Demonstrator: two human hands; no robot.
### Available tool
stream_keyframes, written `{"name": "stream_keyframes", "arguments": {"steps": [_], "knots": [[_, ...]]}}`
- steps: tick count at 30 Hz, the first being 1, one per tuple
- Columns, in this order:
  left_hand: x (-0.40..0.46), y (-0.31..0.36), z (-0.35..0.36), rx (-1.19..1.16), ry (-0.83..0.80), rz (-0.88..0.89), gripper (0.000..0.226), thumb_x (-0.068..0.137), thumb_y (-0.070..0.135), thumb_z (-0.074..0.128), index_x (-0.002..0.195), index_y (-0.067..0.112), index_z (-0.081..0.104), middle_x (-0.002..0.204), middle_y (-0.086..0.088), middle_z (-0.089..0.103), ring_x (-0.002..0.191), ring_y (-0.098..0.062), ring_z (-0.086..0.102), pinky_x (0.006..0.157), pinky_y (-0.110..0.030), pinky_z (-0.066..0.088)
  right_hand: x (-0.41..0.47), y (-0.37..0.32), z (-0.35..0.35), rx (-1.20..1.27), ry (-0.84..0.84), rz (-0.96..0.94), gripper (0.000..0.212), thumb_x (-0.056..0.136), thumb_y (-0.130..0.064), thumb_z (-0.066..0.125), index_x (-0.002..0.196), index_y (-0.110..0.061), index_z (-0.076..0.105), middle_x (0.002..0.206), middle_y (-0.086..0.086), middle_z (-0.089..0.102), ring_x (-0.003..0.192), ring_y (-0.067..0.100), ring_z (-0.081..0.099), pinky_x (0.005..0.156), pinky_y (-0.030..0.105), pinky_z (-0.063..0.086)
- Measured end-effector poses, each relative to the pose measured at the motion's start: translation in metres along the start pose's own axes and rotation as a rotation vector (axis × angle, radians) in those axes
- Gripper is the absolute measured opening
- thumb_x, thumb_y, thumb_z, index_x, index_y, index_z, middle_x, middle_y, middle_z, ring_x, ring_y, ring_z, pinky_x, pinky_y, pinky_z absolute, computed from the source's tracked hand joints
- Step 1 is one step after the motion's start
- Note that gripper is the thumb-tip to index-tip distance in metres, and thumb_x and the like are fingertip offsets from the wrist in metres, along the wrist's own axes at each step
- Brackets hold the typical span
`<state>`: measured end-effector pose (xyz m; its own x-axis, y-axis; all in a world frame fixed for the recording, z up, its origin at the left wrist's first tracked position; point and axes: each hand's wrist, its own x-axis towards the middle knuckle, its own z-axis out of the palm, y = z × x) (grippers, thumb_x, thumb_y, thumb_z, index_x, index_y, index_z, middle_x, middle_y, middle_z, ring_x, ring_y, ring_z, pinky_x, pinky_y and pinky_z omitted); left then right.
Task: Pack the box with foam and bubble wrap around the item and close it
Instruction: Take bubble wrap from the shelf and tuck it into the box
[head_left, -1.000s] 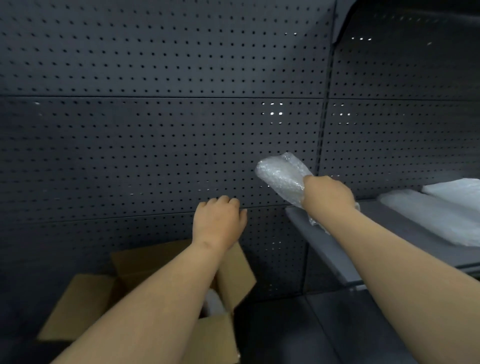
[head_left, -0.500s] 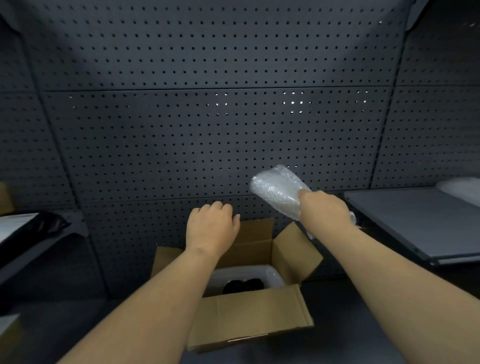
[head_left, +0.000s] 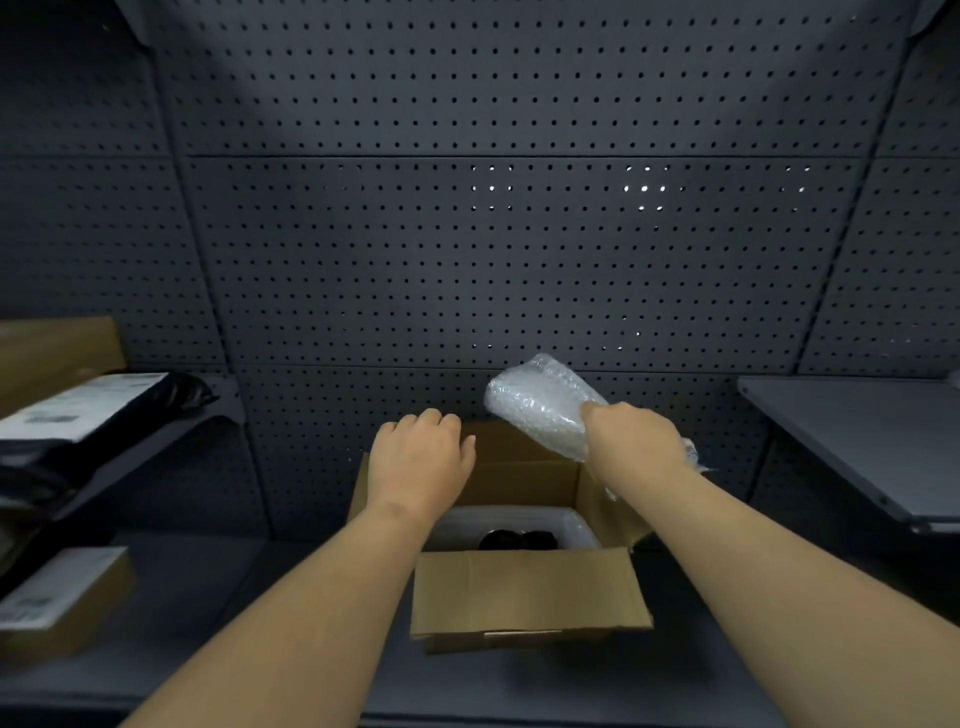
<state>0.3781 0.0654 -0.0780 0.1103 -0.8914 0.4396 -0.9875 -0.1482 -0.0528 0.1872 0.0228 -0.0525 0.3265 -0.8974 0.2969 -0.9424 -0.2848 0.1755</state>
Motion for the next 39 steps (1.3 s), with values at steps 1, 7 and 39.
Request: {"name": "stream_keyframes", "arguments": {"steps": [1,7,39], "knots": [[-0.003,-0.003,0.001,-0.007,-0.001,-0.004,0.039,0.1,0.042,0.032,0.115,0.019,0.058,0.112,0.0,0.062,0.102,-0.019,0.058,0.086,-0.032,0.041,-0.001,-0.004,0.003,-0.001,-0.004,-0.013,0.036,0.084,0.004,0.054,0.118,-0.006,0.05,0.102,0.01,0.066,0.09,0.03,0.066,0.061,0.033,0.041],[-0.005,-0.028,0.009,-0.089,0.02,0.053,0.044,0.098,0.043,0.039,0.135,0.02,0.044,0.139,0.001,0.047,0.127,-0.017,0.046,0.103,-0.033,0.036,0.011,-0.039,0.018,0.005,-0.024,-0.065,0.038,0.082,0.007,0.051,0.117,-0.009,0.051,0.099,0.008,0.066,0.086,0.028,0.065,0.059,0.032,0.039],[0.079,-0.136,0.068,-0.241,-0.109,0.396,0.025,0.093,0.024,0.055,0.118,0.02,0.056,0.114,-0.003,0.066,0.106,-0.025,0.06,0.092,-0.035,0.042,0.081,-0.157,0.026,-0.029,0.027,-0.174,0.043,0.095,-0.018,0.044,0.138,-0.022,0.039,0.114,0.004,0.065,0.095,0.025,0.065,0.07,0.033,0.054]]}}
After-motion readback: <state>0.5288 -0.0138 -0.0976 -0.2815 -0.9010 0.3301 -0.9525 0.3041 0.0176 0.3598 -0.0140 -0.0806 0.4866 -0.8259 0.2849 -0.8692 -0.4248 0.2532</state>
